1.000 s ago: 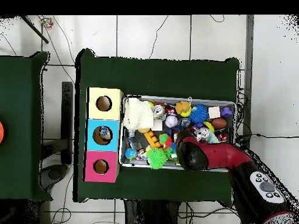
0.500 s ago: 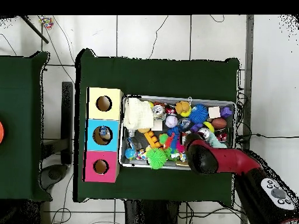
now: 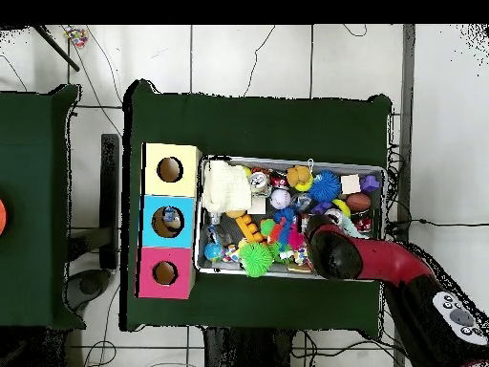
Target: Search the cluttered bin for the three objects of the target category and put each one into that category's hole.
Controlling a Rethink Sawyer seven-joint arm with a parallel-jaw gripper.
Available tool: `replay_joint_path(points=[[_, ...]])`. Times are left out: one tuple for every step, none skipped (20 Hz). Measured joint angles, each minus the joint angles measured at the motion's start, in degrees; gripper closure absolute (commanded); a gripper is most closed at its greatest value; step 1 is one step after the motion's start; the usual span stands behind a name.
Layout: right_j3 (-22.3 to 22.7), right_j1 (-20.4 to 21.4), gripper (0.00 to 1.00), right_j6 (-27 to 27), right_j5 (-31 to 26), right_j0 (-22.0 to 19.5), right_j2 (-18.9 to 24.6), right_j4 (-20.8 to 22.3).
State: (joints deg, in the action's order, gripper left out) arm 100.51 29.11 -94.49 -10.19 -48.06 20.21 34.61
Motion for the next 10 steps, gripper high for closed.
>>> replay_joint_path(points=[[-0.1, 0.0, 0.00, 0.0, 0.0, 0.3, 0.0, -0.1], [-0.2, 0.0, 0.00, 0.0, 0.0, 0.8, 0.0, -0.4], [-0.2, 0.1, 0.00, 0.0, 0.0, 1.2, -0.1, -0.5], [-0.2, 0.1, 0.00, 0.0, 0.0, 1.6, -0.1, -0.7], [-0.2, 0.3, 0.00, 0.0, 0.0, 2.2, -0.2, -1.0], [-0.2, 0.4, 0.00, 0.0, 0.0, 2.7, -0.2, -1.3], [-0.2, 0.4, 0.00, 0.0, 0.0, 3.1, -0.3, -1.6], [-0.3, 0.5, 0.00, 0.0, 0.0, 3.5, -0.3, -1.9], [-0.4, 0.6, 0.00, 0.0, -0.1, 4.1, -0.4, -2.3], [-0.5, 0.6, 0.00, 0.0, -0.2, 4.8, -0.5, -2.7]])
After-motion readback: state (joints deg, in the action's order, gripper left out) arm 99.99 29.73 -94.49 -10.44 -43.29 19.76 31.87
